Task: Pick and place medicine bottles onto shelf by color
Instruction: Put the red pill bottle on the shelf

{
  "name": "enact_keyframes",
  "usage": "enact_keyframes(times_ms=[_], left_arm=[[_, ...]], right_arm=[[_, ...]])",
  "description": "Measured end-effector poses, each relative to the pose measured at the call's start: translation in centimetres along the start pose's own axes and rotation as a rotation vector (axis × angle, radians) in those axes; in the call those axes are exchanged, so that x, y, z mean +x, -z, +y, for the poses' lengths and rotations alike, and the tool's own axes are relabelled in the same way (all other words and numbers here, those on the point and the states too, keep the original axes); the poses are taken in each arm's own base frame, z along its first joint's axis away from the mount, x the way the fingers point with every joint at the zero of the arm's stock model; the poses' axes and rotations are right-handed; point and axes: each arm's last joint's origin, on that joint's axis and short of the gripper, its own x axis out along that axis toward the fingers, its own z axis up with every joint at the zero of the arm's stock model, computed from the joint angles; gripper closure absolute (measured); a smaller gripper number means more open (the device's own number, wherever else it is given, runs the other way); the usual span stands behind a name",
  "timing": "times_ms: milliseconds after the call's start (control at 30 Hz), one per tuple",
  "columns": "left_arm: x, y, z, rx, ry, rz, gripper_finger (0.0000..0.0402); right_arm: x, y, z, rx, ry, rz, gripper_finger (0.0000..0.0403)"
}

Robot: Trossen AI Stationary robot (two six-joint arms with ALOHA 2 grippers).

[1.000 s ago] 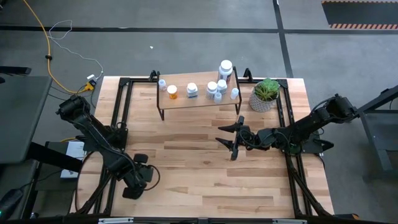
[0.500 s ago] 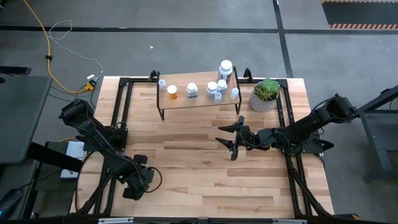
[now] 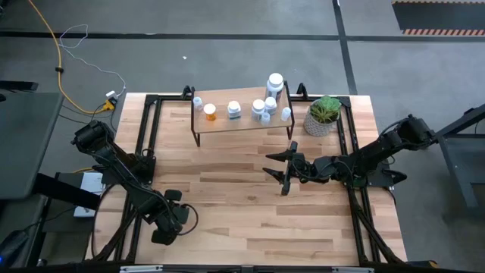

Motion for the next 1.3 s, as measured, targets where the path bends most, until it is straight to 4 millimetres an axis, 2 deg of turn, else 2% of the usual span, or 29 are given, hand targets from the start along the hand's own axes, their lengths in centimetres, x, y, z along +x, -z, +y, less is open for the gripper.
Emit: enact_keyframes(times_ms=[233,600,833,1033,1300], left_arm=[[0.0,0.0,0.0,0.000,-0.015,-0.011,0.0263],[0.0,0.0,0.1,0.000,-0.020,-0.011,0.0296],[-0.3,0.0,0.0,0.029,0.002,0.002,0.0295],[-2.9,-2.0,-0.1,0.121,-0.027,-0.042,0.0297],[-9.4,-5.9,2.2,0.211,-0.265,-0.129,0.0295]], right_arm=[[0.0,0.0,0.0,0.000,-0.001,0.000,0.0187],[0.0,0.0,0.0,0.000,0.000,0.000,0.0187],[0.0,0.0,0.0,0.000,0.000,0.000,0.0187],[0.0,0.0,0.0,0.001,0.000,-0.002,0.0187],[0.0,-0.1,0.0,0.006,-0.001,-0.010,0.0187]])
